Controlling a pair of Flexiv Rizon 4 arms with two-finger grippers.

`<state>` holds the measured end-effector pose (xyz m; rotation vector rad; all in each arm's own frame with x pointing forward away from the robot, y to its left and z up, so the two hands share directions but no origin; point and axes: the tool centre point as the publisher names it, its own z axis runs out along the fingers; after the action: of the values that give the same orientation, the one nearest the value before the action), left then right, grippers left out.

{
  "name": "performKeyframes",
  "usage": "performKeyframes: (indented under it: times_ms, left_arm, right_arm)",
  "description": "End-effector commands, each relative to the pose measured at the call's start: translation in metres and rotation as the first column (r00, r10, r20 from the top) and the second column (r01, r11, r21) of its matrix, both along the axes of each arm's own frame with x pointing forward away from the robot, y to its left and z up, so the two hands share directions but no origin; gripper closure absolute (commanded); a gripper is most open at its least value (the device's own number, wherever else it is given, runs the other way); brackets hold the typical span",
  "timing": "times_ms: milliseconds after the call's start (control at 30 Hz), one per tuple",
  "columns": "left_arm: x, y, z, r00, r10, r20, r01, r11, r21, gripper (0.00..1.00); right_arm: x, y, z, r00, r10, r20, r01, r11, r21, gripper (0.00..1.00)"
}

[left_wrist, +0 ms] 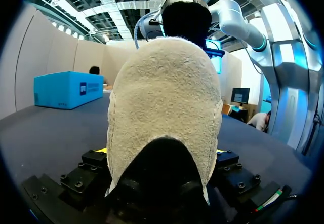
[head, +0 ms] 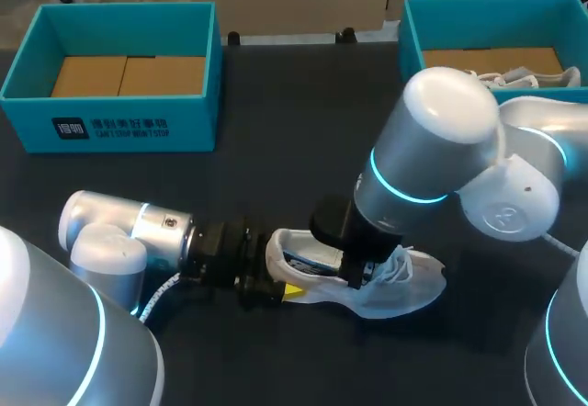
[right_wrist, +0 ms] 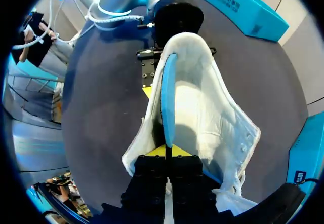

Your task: Take the shoe out of the shoebox, open the shoe tongue, remove and reinsert the insole, then place the shoe into the shoebox

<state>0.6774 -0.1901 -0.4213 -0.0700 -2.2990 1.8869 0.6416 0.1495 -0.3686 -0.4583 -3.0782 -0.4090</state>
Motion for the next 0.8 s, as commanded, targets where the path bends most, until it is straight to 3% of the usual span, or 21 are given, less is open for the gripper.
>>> performKeyframes:
  times_ms: [33,233,800]
  left_arm:
    - [0.002,-0.002,-0.003,1.0,0.002,-0.002,-0.002,1.0,0.001,1.0]
    - [0.002,-0.002,-0.003,1.0,0.002,-0.002,-0.002,1.0,0.001,1.0]
    - [0.002,-0.002,-0.003,1.0,0.002,-0.002,-0.002,1.0,0.001,1.0]
  right_arm:
    - [-0.004,-0.005,0.008,1.0,0.002,0.017,-0.003,0.998,0.056,1.0]
    - [0.001,-0.011,0.01,1.0,-0.017,-0.001,0.017,0.993,0.12,1.0]
    - [0.012,-0.018,0.03,1.0,-0.014,0.012,0.012,0.986,0.167,1.0]
